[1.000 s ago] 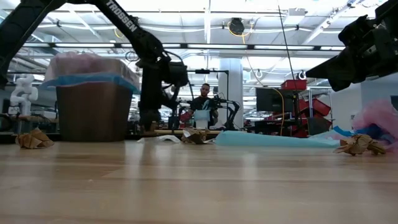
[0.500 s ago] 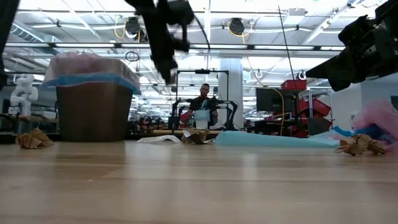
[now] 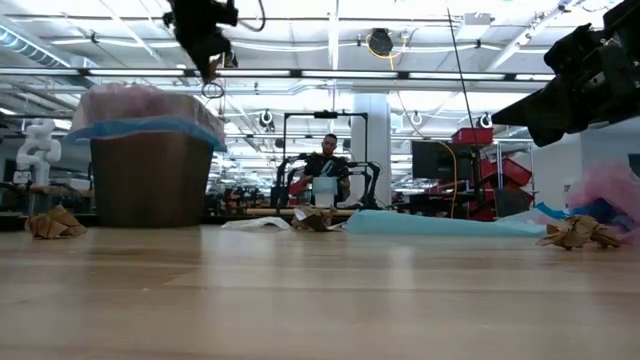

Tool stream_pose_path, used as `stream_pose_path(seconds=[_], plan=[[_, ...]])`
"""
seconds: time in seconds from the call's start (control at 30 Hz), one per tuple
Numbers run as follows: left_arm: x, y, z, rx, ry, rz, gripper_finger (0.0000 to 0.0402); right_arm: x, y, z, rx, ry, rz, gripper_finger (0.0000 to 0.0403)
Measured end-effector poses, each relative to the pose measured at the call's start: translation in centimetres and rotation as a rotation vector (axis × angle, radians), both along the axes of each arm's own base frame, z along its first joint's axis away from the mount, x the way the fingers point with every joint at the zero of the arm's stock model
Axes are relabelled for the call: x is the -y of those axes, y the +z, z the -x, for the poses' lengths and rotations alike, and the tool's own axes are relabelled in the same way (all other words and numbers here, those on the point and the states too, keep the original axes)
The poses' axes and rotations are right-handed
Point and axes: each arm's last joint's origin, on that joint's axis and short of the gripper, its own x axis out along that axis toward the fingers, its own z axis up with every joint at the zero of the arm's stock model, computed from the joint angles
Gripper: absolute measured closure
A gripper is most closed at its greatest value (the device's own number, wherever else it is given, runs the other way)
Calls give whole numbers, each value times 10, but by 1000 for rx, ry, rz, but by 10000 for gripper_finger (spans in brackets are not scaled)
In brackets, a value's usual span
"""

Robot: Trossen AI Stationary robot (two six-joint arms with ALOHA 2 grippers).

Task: Place trash/remove bag and relplace
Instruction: Put the brown napkin into the trash bin

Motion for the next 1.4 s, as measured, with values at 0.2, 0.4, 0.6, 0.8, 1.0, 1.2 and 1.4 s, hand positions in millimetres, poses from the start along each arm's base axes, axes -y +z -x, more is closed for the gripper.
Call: stream_pose_path(seconds=[0.2,0.4,0.6,0.8,1.0,1.2,1.4], plan=[[-19,-4,21,-4,83,84,401,0,0,0,0,1,0,403],[-22,-5,24,27,71,143,401,0,0,0,0,1,0,403],[-22,-5,24,1,40,145,385,0,0,0,0,-1,0,403],[-22,-6,23,-16,-11,168,333,0,0,0,3,1,0,403],[-18,-9,28,-61,-1,214,271,0,2,0,20,6,26,403],[-14,-11,31,-96,-6,265,245,0,4,0,50,-2,-44,403],[-8,-12,24,-44,-88,325,246,0,3,0,45,-8,-49,403]])
